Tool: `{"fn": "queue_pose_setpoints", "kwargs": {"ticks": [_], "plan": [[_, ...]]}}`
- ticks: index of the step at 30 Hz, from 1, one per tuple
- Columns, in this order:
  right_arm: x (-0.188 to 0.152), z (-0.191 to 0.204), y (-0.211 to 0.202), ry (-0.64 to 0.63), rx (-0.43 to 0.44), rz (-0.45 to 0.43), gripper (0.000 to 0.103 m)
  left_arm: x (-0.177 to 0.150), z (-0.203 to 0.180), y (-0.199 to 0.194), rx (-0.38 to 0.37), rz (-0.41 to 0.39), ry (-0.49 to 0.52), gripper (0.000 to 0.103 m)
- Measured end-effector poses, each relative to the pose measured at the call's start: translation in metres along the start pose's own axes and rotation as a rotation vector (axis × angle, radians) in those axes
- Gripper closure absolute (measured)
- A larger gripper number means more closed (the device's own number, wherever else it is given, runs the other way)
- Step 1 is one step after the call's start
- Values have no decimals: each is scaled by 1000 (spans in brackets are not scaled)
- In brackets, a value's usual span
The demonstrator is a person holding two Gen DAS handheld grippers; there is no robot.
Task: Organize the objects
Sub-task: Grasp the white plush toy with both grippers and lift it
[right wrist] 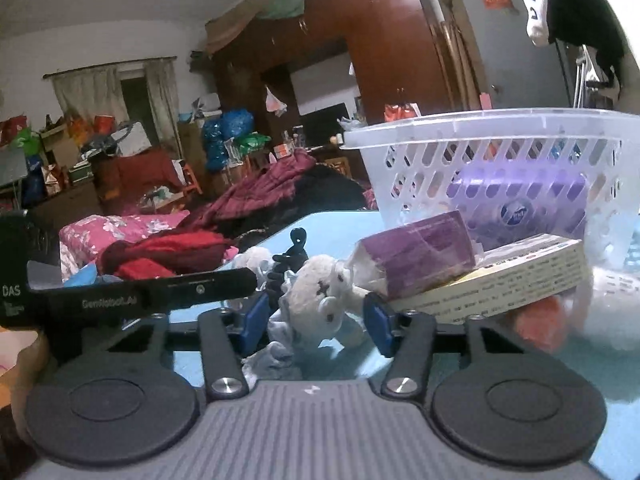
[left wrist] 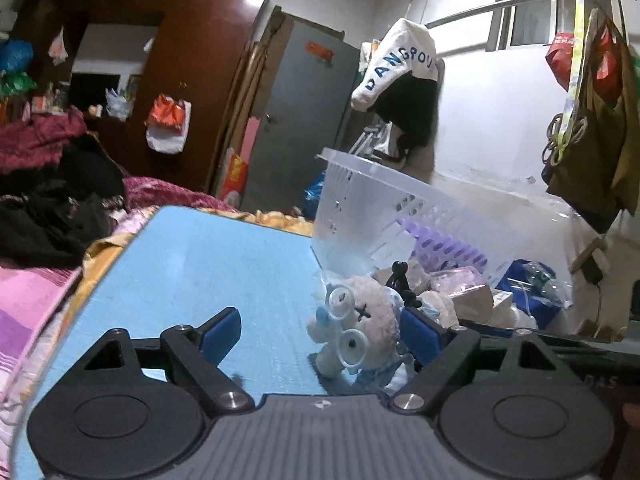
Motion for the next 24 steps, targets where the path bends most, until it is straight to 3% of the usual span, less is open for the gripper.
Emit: {"fn": "queue_pose_setpoints", "kwargs": {"ticks": [12,14,18,24], "plan": [[-15,7,-2,21,30,13,58,-5,2,6,-68,12,-47,22],[-15,6,-3,22,33,13,60,-7,1,7,-86,13,-52,30],[-16,6,-3,7,18,10,70,-8,-7,5,-132,16,-50,58],[-15,9,-7,-21,26,-9,74,-10,-14,-2,-126,0,-26,68]]}}
Point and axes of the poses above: each gripper's, at about its wrist camera, not at the fingertips, and y roughly the way its jaws point, z to its left, x to its top, the point moved 9 cm from there along y, roughly the way its jaws point, and after that the axes turned 4 degrees about -x, right-handed, at the moved point
